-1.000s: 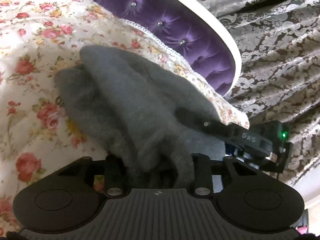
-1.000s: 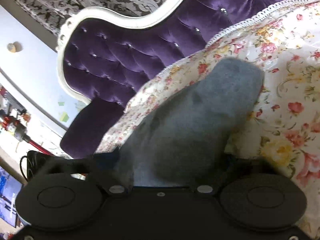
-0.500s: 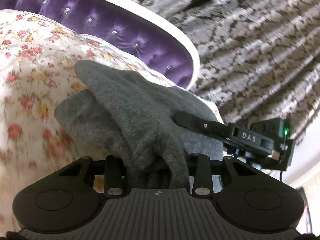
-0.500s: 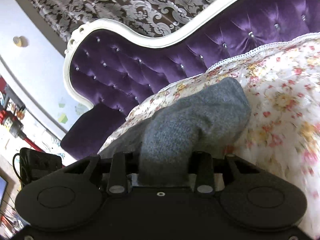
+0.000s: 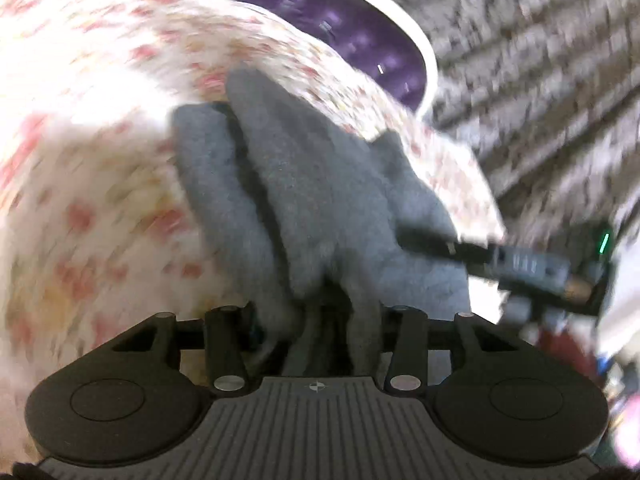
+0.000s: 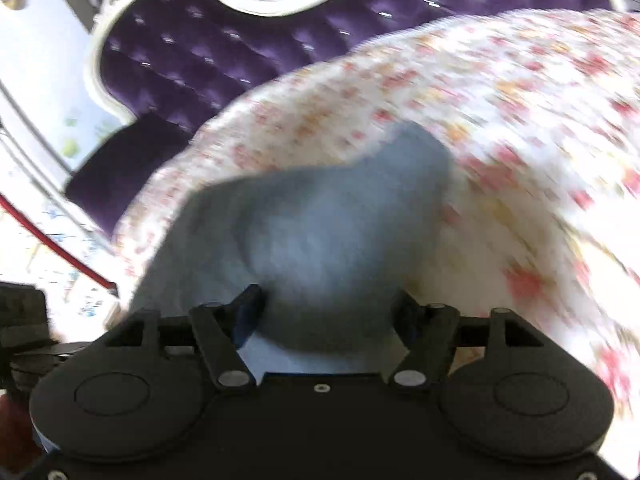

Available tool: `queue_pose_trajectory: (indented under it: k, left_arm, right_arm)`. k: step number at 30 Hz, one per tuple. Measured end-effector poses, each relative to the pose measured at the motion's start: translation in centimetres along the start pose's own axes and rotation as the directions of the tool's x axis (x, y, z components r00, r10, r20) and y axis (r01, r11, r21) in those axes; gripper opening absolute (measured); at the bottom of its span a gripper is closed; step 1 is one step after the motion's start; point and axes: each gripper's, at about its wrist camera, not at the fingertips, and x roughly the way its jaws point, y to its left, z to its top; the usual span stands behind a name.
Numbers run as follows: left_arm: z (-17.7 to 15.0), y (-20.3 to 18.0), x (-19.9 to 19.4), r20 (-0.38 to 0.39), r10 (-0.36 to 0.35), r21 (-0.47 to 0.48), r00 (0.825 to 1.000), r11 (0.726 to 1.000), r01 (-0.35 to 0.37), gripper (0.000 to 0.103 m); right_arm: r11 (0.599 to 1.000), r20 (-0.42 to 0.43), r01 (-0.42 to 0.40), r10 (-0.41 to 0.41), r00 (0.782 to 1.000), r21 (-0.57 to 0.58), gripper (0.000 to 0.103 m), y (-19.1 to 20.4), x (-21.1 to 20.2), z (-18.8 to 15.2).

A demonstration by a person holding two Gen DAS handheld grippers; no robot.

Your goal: Fold small clothes

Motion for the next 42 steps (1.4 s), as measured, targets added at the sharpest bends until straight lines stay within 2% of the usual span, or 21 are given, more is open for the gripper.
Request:
queue_pose_trajectory:
  k: [2, 5, 7, 9, 10, 12, 13, 15, 17, 20, 23, 27, 29, 30, 31, 32, 33, 36, 38, 42]
  left_arm:
    - [-0.1, 0.7, -1.3, 0.033, 0.026, -0.039, 0.999, 0.999, -0.025, 0.045]
    - [-0.1, 0.0, -3.2, 0.097, 0.147, 0.013, 0.984, 0.989, -0.149, 0.05]
    - [0.3, -1.4, -4.5, 0.165, 0.212, 0.083, 0.963, 0.97, -0.228, 0.05]
    - [0.9, -3.5, -5.4, 0.242, 0.247, 0.163, 0.938, 0.943, -0.29, 0.05]
    - [0.9, -4.5, -5.7, 0.277, 0.251, 0.197, 0.928, 0.93, -0.31, 0.05]
    - [1.7, -6.3, -5.5, 0.323, 0.235, 0.255, 0.917, 0.912, -0.323, 0.058]
    - [1.8, -6.9, -5.0, 0.331, 0.225, 0.277, 0.916, 0.905, -0.322, 0.059]
    - [2.8, -7.9, -3.4, 0.327, 0.201, 0.305, 0.923, 0.902, -0.305, 0.059]
    - [3.3, -8.1, -1.7, 0.315, 0.205, 0.302, 0.927, 0.904, -0.303, 0.059]
    - [3.7, -6.8, -0.4, 0.287, 0.296, 0.199, 0.911, 0.912, -0.359, 0.059]
    - [3.7, -5.3, -0.4, 0.264, 0.309, 0.125, 0.913, 0.928, -0.351, 0.059]
    - [4.3, -4.0, 0.2, 0.201, 0.227, 0.089, 0.953, 0.965, -0.248, 0.059]
    - [5.0, -3.1, 1.2, 0.131, 0.18, 0.037, 0.975, 0.982, -0.186, 0.058]
    - [5.2, -2.4, 1.7, 0.103, 0.165, -0.004, 0.981, 0.986, -0.166, 0.052]
    - [5.3, -1.8, 2.0, 0.104, 0.143, -0.037, 0.984, 0.989, -0.14, 0.039]
    - [5.1, -1.5, 2.0, 0.126, 0.12, -0.047, 0.985, 0.992, -0.115, 0.018]
    - [4.8, -1.3, 1.8, 0.151, 0.114, -0.056, 0.982, 0.993, -0.107, 0.018]
    - [3.6, -1.4, 0.8, 0.201, 0.163, -0.05, 0.966, 0.987, -0.156, 0.017]
    - [3.1, -1.5, 0.2, 0.219, 0.193, -0.039, 0.956, 0.981, -0.189, 0.017]
    - [2.7, -1.0, 0.2, 0.213, 0.193, -0.051, 0.958, 0.981, -0.186, 0.018]
  right_arm:
    - [0.999, 0.026, -0.007, 0.006, 1.0, 0.037, 0.08, -0.8, -0.8, -1.1]
    - [0.998, 0.072, -0.007, 0.002, 0.997, 0.069, 0.081, -1.4, -2.3, -1.7]
    - [0.999, 0.128, -0.003, -0.003, 0.992, 0.053, 0.081, -1.0, -3.5, -2.0]
    - [1.0, 0.186, 0.017, -0.019, 0.982, 0.01, 0.081, -0.1, -4.7, -2.2]
    - [0.999, 0.219, 0.032, -0.027, 0.975, -0.018, 0.081, 0.4, -5.2, -2.2]
    - [0.995, 0.278, 0.062, -0.037, 0.96, -0.082, 0.08, 1.6, -6.1, -2.2]
    - [0.991, 0.299, 0.073, -0.037, 0.954, -0.112, 0.079, 2.1, -6.4, -2.3]
    - [0.981, 0.322, 0.084, -0.023, 0.947, -0.175, 0.064, 3.0, -6.6, -2.5]
    - [0.972, 0.327, 0.091, -0.015, 0.945, -0.217, 0.061, 3.8, -6.5, -2.5]
    - [0.962, 0.324, 0.099, -0.012, 0.946, -0.253, 0.061, 4.7, -6.5, -2.6]
    - [0.957, 0.321, 0.102, -0.01, 0.947, -0.271, 0.061, 5.0, -6.6, -2.8]
    - [0.961, 0.31, 0.087, -0.001, 0.951, -0.263, 0.061, 4.4, -6.4, -3.1]
    - [0.961, 0.306, 0.088, -0.003, 0.952, -0.262, 0.061, 4.3, -6.2, -3.2]
    - [0.961, 0.306, 0.088, -0.003, 0.952, -0.263, 0.061, 4.2, -6.2, -3.3]
    - [0.96, 0.307, 0.086, 0.0, 0.952, -0.267, 0.061, 4.3, -6.2, -3.4]
    - [0.958, 0.308, 0.083, 0.006, 0.951, -0.274, 0.061, 4.4, -6.3, -3.5]
    - [0.956, 0.308, 0.08, 0.012, 0.951, -0.282, 0.061, 4.5, -6.3, -3.5]
    - [0.947, 0.292, 0.065, 0.031, 0.956, -0.314, 0.06, 4.8, -6.2, -3.2]
    - [0.94, 0.284, 0.055, 0.045, 0.958, -0.336, 0.056, 5.0, -6.0, -2.6]
    - [0.932, 0.26, 0.027, 0.073, 0.963, -0.361, 0.055, 5.4, -4.5, -1.0]
